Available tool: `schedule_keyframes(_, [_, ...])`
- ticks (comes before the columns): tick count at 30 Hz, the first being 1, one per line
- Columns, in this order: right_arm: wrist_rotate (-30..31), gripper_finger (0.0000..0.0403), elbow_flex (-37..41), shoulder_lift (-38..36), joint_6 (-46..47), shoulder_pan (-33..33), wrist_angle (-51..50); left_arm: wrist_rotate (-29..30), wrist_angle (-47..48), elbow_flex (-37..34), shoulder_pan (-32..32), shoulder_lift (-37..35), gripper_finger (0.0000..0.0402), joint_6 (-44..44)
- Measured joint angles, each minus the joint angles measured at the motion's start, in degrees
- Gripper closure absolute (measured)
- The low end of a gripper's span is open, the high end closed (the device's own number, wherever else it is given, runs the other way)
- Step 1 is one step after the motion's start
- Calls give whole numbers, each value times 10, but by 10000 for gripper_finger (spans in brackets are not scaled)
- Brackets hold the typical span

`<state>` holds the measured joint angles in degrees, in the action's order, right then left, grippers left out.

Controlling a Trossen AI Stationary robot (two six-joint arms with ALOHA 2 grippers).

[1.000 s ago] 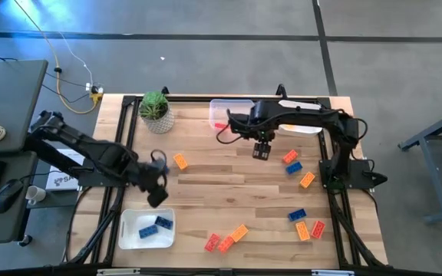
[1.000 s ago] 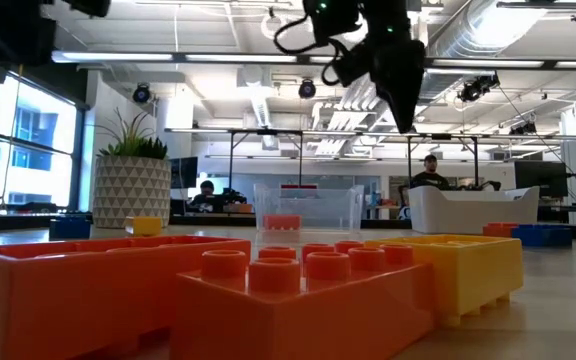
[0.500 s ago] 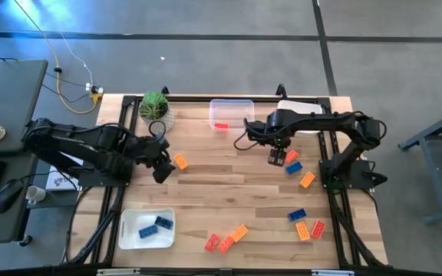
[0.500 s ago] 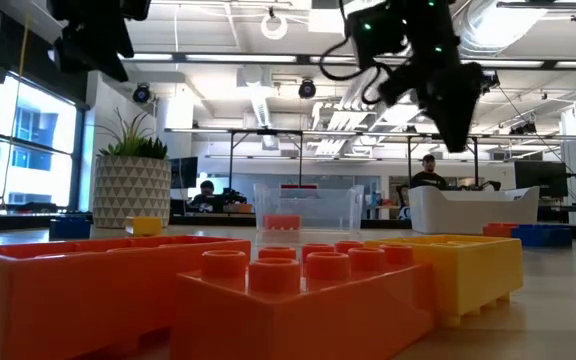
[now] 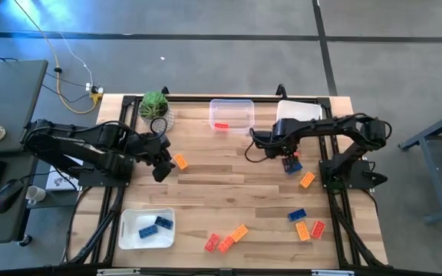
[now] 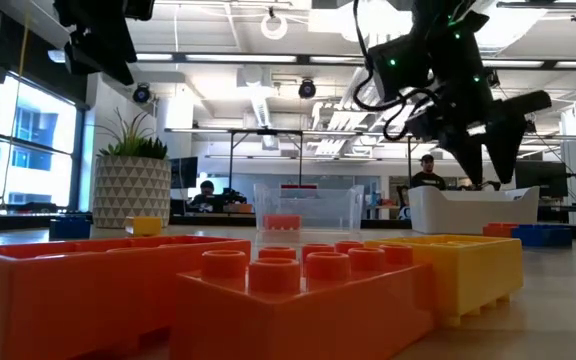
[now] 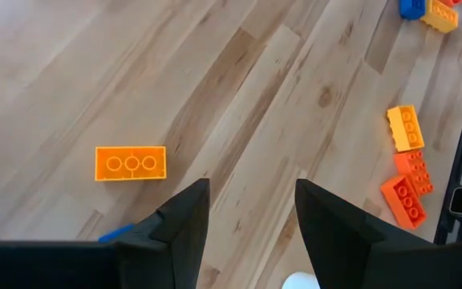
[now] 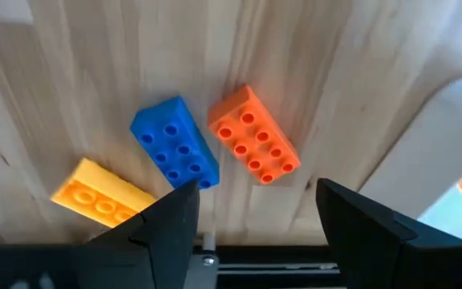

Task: Sort & place blocks by color
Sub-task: Put the orange game piece into the transparent bin

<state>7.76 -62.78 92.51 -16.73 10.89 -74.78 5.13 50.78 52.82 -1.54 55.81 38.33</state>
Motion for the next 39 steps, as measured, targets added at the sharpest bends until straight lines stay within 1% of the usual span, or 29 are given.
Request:
schedule_keyframes(6, [34,165,38,0,-57,0,36,0,4,0,1,0,232,-4])
schedule_keyframes(10, [37,165,66,0,-82,0,75,0,4,0,1,0,232,-17])
schedule_keyframes(16, [37,165,102,0,-85,0,103,0,4,0,1,0,232,-18])
schedule_keyframes(27, [43,165,155,0,-85,0,197,1,4,0,1,0,232,-26])
schedule_keyframes(30, [42,166,171,0,-84,0,209,2,4,0,1,0,232,-26])
schedule_keyframes(34, [38,187,189,-2,-74,-1,214,2,4,0,1,0,232,-26])
schedule_keyframes(36, [33,210,192,-2,-58,-1,214,2,4,0,1,0,232,-25])
schedule_keyframes(39, [27,256,188,-2,-30,-1,212,8,3,0,1,0,232,-25])
